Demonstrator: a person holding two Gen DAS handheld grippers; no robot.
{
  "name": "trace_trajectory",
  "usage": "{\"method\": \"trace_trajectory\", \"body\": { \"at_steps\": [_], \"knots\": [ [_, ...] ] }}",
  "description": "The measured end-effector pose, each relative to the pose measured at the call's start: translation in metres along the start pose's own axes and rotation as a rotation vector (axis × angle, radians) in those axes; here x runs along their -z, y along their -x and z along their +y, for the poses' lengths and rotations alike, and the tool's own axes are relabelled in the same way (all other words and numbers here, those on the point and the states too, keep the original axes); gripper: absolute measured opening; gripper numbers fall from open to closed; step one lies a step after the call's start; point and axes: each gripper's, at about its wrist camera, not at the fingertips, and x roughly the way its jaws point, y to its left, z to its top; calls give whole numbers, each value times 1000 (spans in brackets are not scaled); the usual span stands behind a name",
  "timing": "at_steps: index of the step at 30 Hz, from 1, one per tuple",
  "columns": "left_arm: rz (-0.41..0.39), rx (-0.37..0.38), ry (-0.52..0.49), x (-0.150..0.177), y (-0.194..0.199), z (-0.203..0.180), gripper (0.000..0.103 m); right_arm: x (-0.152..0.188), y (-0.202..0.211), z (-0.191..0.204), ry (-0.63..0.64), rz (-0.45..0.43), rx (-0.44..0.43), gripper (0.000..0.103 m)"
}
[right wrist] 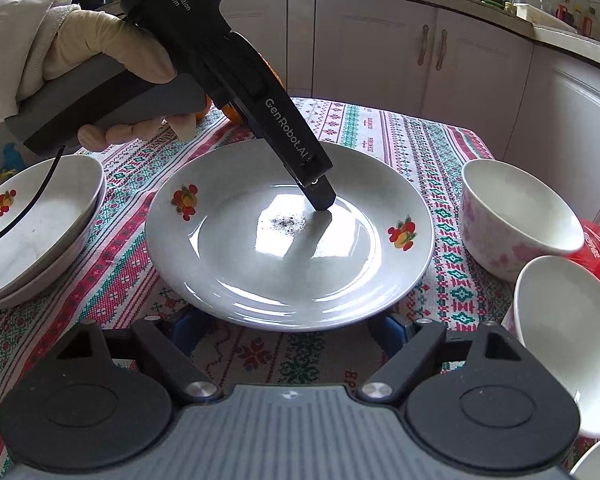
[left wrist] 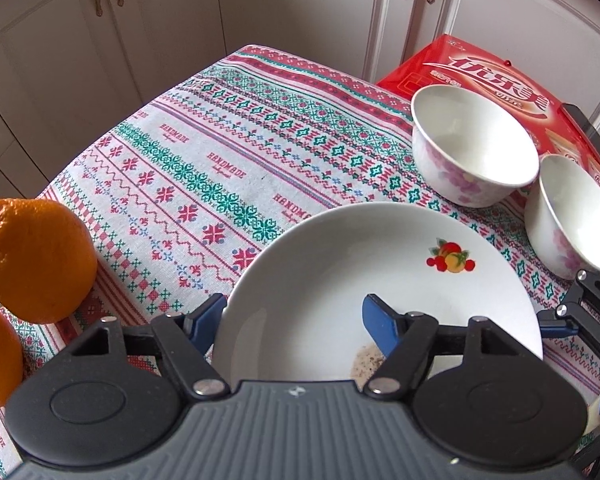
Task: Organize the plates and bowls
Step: 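Lift the stained white plate off the tablecloth with the left tool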
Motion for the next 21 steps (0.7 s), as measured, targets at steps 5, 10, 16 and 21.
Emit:
{"method": "trace_trajectory", "body": {
  "at_steps": [5,10,16,21],
  "knots": [
    [2,9,-8,2,3,0,73,-1,1,0,8,3,1,88],
    [6,13,-12,6,7,-1,73,-1,4,1,32,7,1,88],
    [17,4,-5,15,13,-3,73,0,10,4,61,6,-17,88],
    [8,9,10,22,22,-4,73,1,13,8,77,9,-28,88]
  ]
}}
